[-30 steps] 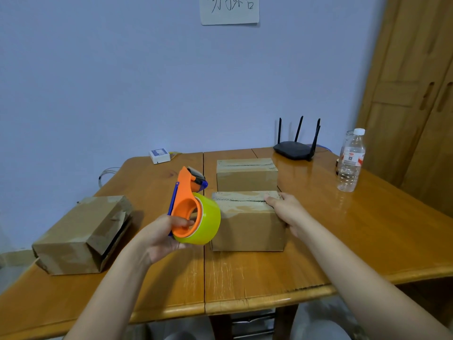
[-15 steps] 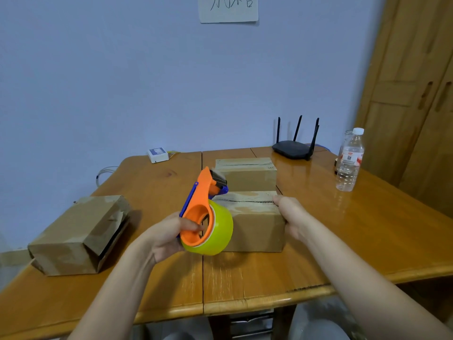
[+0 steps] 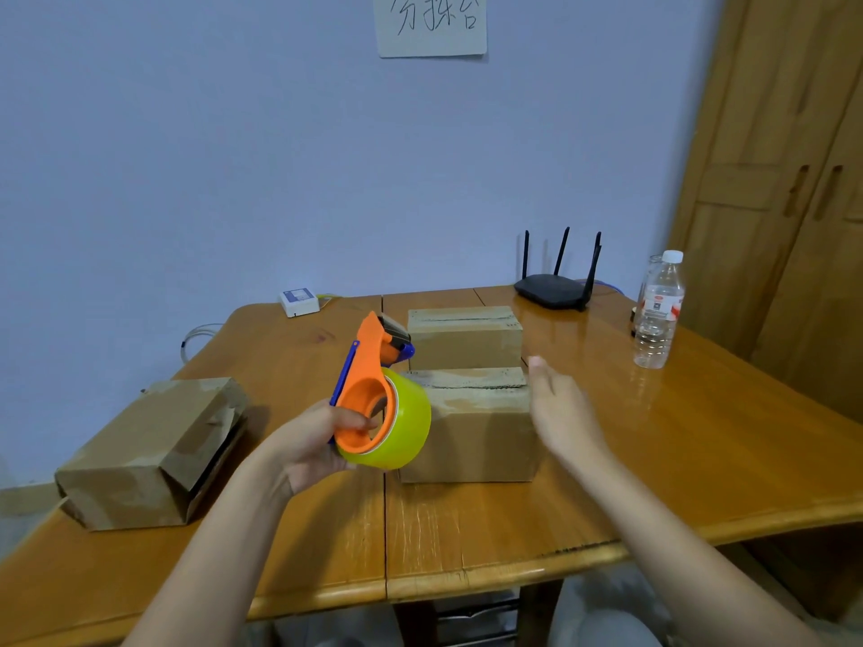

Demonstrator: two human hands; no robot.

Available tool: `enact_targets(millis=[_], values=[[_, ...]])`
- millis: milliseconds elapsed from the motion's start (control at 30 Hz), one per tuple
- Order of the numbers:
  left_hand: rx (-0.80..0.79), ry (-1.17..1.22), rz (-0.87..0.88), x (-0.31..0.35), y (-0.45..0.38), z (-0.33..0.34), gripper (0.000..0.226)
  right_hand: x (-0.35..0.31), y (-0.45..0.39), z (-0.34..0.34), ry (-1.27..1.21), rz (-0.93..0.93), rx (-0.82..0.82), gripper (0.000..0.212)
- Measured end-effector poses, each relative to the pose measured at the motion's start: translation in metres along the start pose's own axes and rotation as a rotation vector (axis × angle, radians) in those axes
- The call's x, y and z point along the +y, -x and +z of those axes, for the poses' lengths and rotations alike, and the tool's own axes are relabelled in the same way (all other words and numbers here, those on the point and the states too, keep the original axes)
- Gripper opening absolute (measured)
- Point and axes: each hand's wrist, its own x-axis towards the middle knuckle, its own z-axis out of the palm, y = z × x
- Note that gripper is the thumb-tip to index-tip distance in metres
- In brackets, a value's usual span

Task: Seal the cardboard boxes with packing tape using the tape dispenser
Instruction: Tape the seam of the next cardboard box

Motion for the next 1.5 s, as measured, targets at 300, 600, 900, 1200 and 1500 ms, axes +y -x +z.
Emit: enact_targets(millis=[300, 600, 900, 1200, 1500], values=[[-0.014, -0.066, -0.005, 0.000, -0.004, 0.015, 0.029, 0.012, -0.008, 0.005, -0.001, 0.080, -0.088, 0.045], [-0.018, -0.157, 0.007, -0.011, -0.004, 0.027, 0.028, 0.005, -0.003, 0.011, -0.122, 0.136, -0.076, 0.046], [0.064, -0.016, 0.058, -0.016, 0.007, 0.035, 0.034, -0.002, 0.012, -0.002, -0.347, 0.323, -0.185, 0.052], [0.083, -0.080, 0.063, -0.025, 0.010, 0.031, 0.034, 0.012, 0.024, 0.005, -0.262, 0.177, -0.274, 0.075], [0.041, -0.124, 0.058, -0.016, -0.029, 0.044, 0.036, 0.023, -0.022, 0.020, -0.327, 0.176, -0.064, 0.061]])
